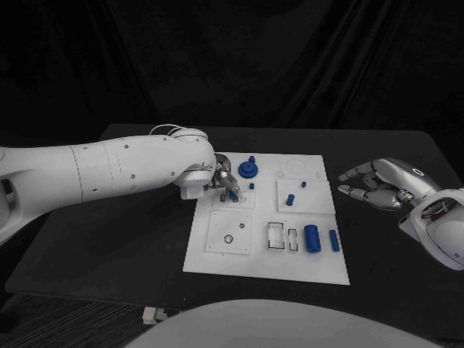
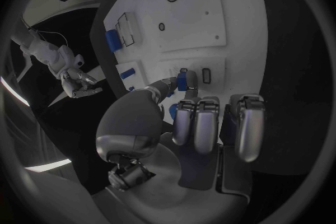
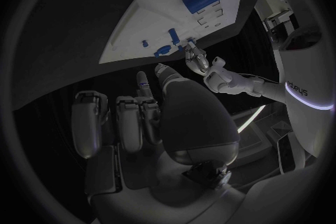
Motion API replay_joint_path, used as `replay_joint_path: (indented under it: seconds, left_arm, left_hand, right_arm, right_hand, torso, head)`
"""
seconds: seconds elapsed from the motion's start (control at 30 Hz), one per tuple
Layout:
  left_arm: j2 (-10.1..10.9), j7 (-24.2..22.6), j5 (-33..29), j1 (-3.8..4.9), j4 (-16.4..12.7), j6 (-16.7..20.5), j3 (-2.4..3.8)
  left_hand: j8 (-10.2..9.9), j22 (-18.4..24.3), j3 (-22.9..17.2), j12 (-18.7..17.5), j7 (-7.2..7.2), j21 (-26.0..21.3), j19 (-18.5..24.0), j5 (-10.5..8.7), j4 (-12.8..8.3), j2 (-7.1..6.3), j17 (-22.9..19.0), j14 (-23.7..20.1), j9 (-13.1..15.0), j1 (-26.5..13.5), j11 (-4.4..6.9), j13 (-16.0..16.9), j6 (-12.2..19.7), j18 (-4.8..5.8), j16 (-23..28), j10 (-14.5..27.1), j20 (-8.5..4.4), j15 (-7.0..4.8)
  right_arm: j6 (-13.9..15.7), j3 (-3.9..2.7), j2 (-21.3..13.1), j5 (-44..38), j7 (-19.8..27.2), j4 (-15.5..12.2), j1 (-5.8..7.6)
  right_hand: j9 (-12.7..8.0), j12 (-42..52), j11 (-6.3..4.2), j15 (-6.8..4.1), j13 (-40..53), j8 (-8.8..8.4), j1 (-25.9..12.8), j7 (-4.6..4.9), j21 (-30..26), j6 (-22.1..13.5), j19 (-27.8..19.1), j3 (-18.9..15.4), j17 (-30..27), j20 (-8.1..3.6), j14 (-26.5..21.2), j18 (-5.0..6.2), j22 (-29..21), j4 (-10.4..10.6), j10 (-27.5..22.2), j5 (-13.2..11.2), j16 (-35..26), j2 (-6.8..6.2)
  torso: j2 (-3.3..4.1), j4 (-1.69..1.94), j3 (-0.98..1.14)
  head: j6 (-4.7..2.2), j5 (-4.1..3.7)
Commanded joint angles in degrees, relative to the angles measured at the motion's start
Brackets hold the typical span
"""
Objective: Assemble the parts on the task board
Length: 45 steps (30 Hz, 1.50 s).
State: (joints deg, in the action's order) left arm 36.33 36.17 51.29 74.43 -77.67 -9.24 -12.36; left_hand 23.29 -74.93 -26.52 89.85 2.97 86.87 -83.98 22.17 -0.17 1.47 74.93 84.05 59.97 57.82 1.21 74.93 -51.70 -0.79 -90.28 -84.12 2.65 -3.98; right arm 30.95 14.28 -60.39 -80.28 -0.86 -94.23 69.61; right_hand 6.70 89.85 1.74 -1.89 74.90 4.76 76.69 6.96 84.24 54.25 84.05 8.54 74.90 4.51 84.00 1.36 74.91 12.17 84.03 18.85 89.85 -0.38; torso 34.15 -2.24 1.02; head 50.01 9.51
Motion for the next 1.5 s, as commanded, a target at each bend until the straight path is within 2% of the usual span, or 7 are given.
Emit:
replay_joint_path:
  seconds: [0.03,0.4,0.47,0.53,0.8,1.3,1.5]
  left_arm:
    - [-0.1,0.1,-0.1,-0.15,-0.1,-0.8,0.04]
    - [-0.1,-0.1,-0.1,-0.38,0.3,-0.7,0.04]
    - [-0.2,-0.2,-0.1,-0.48,0.3,-0.7,0.04]
    - [-0.2,-0.2,-0.1,-0.62,0.3,-0.7,0.04]
    - [-0.3,-0.5,-0.1,-1.07,0.5,-0.3,0.04]
    - [-0.6,-0.7,-0.1,-1.47,0.6,-0.7,0.04]
    - [-0.6,-0.5,-0.1,-1.62,0.6,-1.1,0.04]
  left_hand:
    - [-0.3,-10.9,-1.1,0.2,-0.29,-0.2,-2.6,-0.25,-0.8,0.58,15.1,6.0,0.1,-0.1,-0.02,15.1,0.0,-0.54,0.3,-5.9,-0.11,0.11]
    - [-0.4,-10.8,-1.1,0.2,-0.25,-0.3,-2.5,-0.39,-0.7,0.66,15.1,6.0,0.1,-0.2,-0.05,15.1,0.0,-0.57,0.3,-5.9,-0.09,0.13]
    - [-0.5,-10.8,-1.1,0.2,-0.19,-0.3,-2.5,-0.99,-0.4,0.71,15.1,6.0,0.2,-0.5,-0.12,15.1,-0.1,-0.58,0.3,-5.9,-0.03,0.2]
    - [-0.8,-10.8,-1.1,0.2,-0.18,-0.3,-2.5,-2.37,-0.2,0.8,15.1,6.0,0.4,-0.7,-0.15,15.1,-0.2,-0.57,0.3,-5.9,0.04,0.25]
    - [-1.1,-10.8,-0.9,0.2,-0.15,-0.4,-2.5,-3.87,0.2,0.86,15.1,6.0,0.7,-1.1,-0.19,15.1,-0.5,-0.59,0.3,-5.9,0.09,0.28]
    - [-1.2,-10.8,-0.8,0.2,-0.15,-0.4,-2.5,-4.29,0.4,0.96,15.1,6.0,0.8,-1.2,-0.21,15.1,-0.5,-0.59,0.3,-5.9,0.11,0.3]
    - [-1.5,-10.6,-0.7,0.2,-0.15,-0.6,-2.3,-5.28,0.6,1.0,15.1,6.0,0.9,-1.3,-0.22,15.1,-0.6,-0.66,0.3,-5.9,0.13,0.32]
  right_arm:
    - [-0.3,-0.03,0.0,-0.1,-1.0,0.0,-0.2]
    - [-0.3,-0.03,0.0,-0.1,-0.9,0.1,-0.3]
    - [-0.3,-0.03,0.0,-0.1,-0.9,0.1,-0.3]
    - [-0.2,-0.03,0.0,-0.1,-0.9,0.1,-0.31]
    - [-0.2,-0.03,0.0,-0.1,-0.9,0.1,-0.33]
    - [-0.2,-0.03,0.0,-0.1,-1.0,0.2,-0.35]
    - [-0.3,-0.03,0.0,-0.1,-1.1,0.2,-0.36]
  right_hand:
    - [-0.1,0.1,0.44,0.3,15.1,-0.12,0.6,0.09,-0.4,0.5,2.3,0.3,15.1,0.09,6.0,0.29,12.9,0.0,6.0,0.3,0.2,-0.04]
    - [-0.1,0.1,0.54,0.38,15.1,-0.1,0.6,0.14,-0.4,0.6,2.2,0.3,15.1,0.15,6.0,0.29,12.9,0.0,6.0,0.4,0.2,-0.06]
    - [-0.1,0.1,0.61,0.44,15.1,-0.06,0.5,0.19,-0.4,0.7,2.2,0.4,15.1,0.2,6.0,0.3,12.9,0.1,6.0,0.3,0.2,-0.07]
    - [-0.1,0.1,0.61,0.44,15.1,-0.06,0.5,0.19,-0.4,0.7,2.2,0.4,15.1,0.2,6.0,0.3,12.9,0.1,6.0,0.3,0.2,-0.07]
    - [-0.1,0.1,0.65,0.48,15.1,-0.05,0.5,0.21,-0.6,0.8,2.1,0.3,15.1,0.23,6.0,0.35,12.8,0.1,6.0,0.3,0.2,-0.1]
    - [-0.1,0.1,0.68,0.52,15.1,-0.06,0.5,0.22,-0.7,0.9,2.0,0.4,15.1,0.27,6.0,0.39,12.8,0.1,6.0,0.2,0.2,-0.11]
    - [-0.1,0.1,0.69,0.53,15.1,-0.06,0.5,0.22,-0.7,0.9,2.0,0.4,15.1,0.28,6.0,0.39,12.8,0.1,6.0,0.2,0.2,-0.12]
  torso:
    - [0.01,0.02,0.0]
    - [0.02,-0.1,-0.04]
    - [0.03,-0.11,-0.03]
    - [0.04,-0.05,-0.01]
    - [0.03,-0.05,0.01]
    - [0.02,-0.05,-0.01]
    - [0.01,-0.03,0.01]
  head:
    - [-0.01,0.11]
    - [-0.01,0.16]
    - [-0.01,0.19]
    - [-0.01,0.19]
    - [-0.01,0.13]
    - [-0.01,-0.11]
    - [-0.01,-0.09]
